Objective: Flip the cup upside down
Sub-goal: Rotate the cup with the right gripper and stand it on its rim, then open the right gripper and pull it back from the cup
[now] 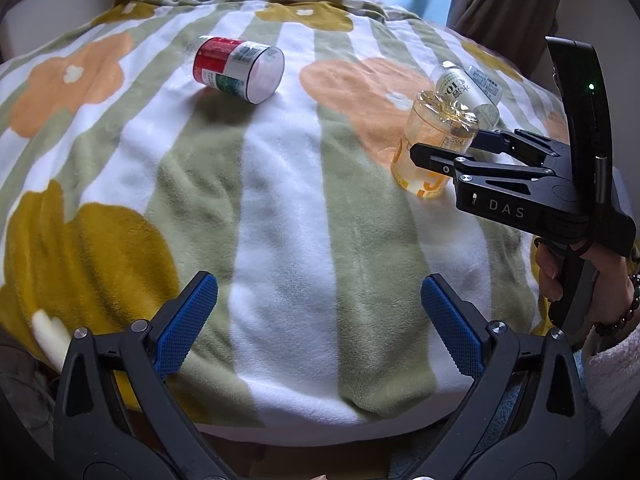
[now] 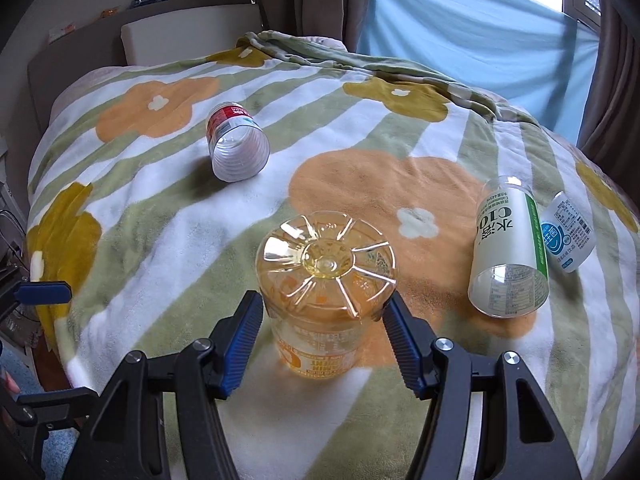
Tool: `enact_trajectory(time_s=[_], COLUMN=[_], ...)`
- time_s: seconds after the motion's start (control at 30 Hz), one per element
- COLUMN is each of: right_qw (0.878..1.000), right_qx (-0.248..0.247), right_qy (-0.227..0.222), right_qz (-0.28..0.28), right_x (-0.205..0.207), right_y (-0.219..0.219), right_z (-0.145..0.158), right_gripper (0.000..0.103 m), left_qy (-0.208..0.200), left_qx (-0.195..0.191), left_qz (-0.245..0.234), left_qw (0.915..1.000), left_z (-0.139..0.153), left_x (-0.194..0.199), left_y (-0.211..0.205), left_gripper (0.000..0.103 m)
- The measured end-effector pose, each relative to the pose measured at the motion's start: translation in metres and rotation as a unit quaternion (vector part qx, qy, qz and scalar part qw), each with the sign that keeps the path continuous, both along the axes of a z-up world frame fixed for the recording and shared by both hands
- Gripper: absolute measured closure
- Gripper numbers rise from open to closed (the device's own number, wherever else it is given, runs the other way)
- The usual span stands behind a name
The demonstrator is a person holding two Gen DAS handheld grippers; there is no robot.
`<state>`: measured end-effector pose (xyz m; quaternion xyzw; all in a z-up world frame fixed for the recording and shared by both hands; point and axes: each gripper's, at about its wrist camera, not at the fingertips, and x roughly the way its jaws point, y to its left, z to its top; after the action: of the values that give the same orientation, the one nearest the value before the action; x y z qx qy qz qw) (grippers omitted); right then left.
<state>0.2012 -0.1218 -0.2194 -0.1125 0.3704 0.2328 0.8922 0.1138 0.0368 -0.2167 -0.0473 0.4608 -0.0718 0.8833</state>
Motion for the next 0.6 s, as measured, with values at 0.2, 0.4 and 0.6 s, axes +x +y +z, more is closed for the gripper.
enact_trajectory(time_s=[0.2,0.4,0.6], right_qw=[1.000,0.998,0.997], right_qx=[0.026,0.034,0.040], right_qy=[-0.011,-0.017,-0.037], right_qz=[-0.013,-0.040,-0.046], right_x=[0.001,0.003,-0.007], right_y=[-0.006,-0.014,-0.019], right_z=[0.009,0.014,0.026], right_gripper=[0.041,0.008,0.007], left_qy=[-0.003,-0.008,-0.017], left_qx=[0.000,0.001,0.006], left_qz=[-0.001,-0.001,0.000], left_qw=[1.0000,1.0000,0.9998], left_z=[0.001,0.003,0.006], left_x=[-0.001,-0.002,-0.005], left_y=[0.000,0.000,0.001], left_gripper=[0.002,0.002,0.002])
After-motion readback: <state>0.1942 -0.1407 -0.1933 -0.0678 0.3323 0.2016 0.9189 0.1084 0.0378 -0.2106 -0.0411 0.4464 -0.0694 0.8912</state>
